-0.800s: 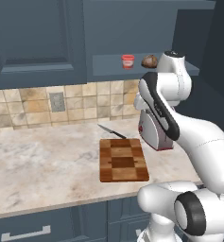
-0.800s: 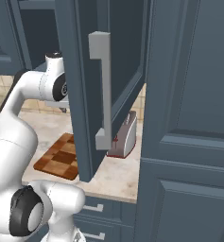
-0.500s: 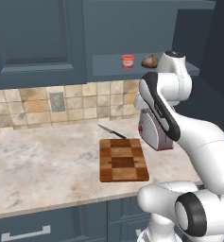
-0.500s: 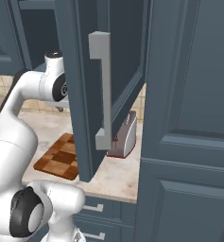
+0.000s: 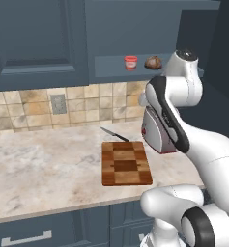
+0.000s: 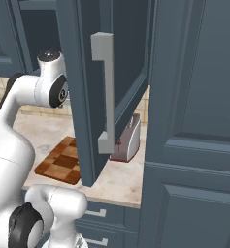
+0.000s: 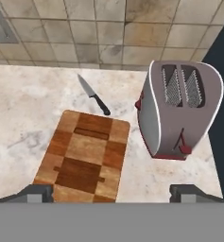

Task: Pick the bread, place it on the cutting board, pick the jam, place it on the counter, and close the cabinet.

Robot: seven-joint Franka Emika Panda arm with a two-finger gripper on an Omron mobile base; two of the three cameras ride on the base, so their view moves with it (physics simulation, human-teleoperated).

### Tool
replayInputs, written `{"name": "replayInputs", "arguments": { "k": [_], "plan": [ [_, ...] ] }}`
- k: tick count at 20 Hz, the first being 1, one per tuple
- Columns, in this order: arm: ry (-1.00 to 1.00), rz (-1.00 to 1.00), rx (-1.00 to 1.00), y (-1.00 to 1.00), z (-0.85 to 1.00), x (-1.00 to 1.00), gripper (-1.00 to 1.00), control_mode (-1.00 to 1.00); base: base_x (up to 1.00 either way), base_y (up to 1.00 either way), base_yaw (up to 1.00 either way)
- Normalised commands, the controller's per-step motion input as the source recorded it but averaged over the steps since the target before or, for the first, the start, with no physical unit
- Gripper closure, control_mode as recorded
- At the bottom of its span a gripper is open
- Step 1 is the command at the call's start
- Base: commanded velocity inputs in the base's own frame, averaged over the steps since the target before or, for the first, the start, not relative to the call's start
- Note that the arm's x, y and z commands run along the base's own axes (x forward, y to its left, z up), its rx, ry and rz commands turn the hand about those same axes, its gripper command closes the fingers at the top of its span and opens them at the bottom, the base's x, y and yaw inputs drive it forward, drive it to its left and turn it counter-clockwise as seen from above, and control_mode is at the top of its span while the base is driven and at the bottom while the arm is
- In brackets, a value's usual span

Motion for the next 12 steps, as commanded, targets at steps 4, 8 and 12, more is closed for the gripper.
{"name": "replayInputs", "arguments": {
  "k": [4, 8, 12],
  "plan": [
    [-0.22, 0.0, -0.01, -0.03, 0.25, -0.1, -1.0, -1.0, 0.0, 0.0, 0.0],
    [-0.21, 0.0, 0.0, -0.01, 0.26, -0.07, -1.0, -1.0, 0.0, 0.0, 0.0],
    [-0.21, 0.0, 0.0, -0.06, 0.27, -0.17, -1.0, -1.0, 0.0, 0.0, 0.0]
  ]
}}
